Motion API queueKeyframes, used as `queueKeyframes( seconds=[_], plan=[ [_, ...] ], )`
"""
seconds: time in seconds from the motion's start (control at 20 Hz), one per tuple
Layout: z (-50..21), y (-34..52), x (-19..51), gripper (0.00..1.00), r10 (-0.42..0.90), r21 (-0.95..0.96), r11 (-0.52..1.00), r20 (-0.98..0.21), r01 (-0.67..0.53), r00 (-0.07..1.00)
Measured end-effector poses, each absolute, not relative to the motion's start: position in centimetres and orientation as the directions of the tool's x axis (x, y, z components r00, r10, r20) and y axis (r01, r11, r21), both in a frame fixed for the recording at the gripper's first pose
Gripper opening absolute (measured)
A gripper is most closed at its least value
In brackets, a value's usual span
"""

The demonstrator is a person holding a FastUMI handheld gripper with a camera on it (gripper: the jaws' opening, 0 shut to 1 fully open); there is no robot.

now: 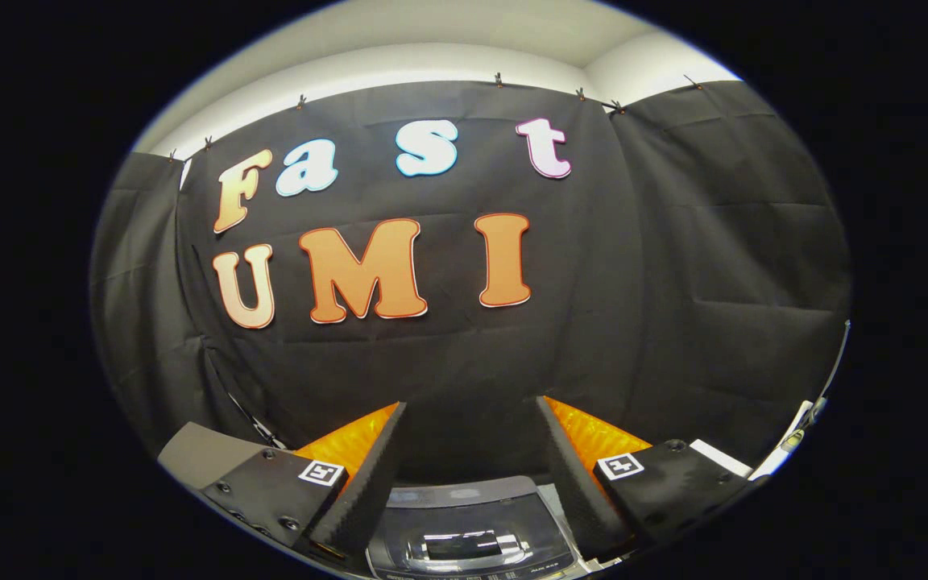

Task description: Put the clothes into the washing machine and then close the washing machine lid.

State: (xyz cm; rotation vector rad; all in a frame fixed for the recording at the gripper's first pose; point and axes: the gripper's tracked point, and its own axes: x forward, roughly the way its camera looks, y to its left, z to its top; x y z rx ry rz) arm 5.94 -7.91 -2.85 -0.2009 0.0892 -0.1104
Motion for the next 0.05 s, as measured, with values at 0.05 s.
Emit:
queueKeyframes(
  seconds=[0.05],
  plan=[
    [-2.92, -7.95, 5.95, 0.99, -0.118, -0.203, 0.974, -0.078, 0.1, 0.99]
  ],
)
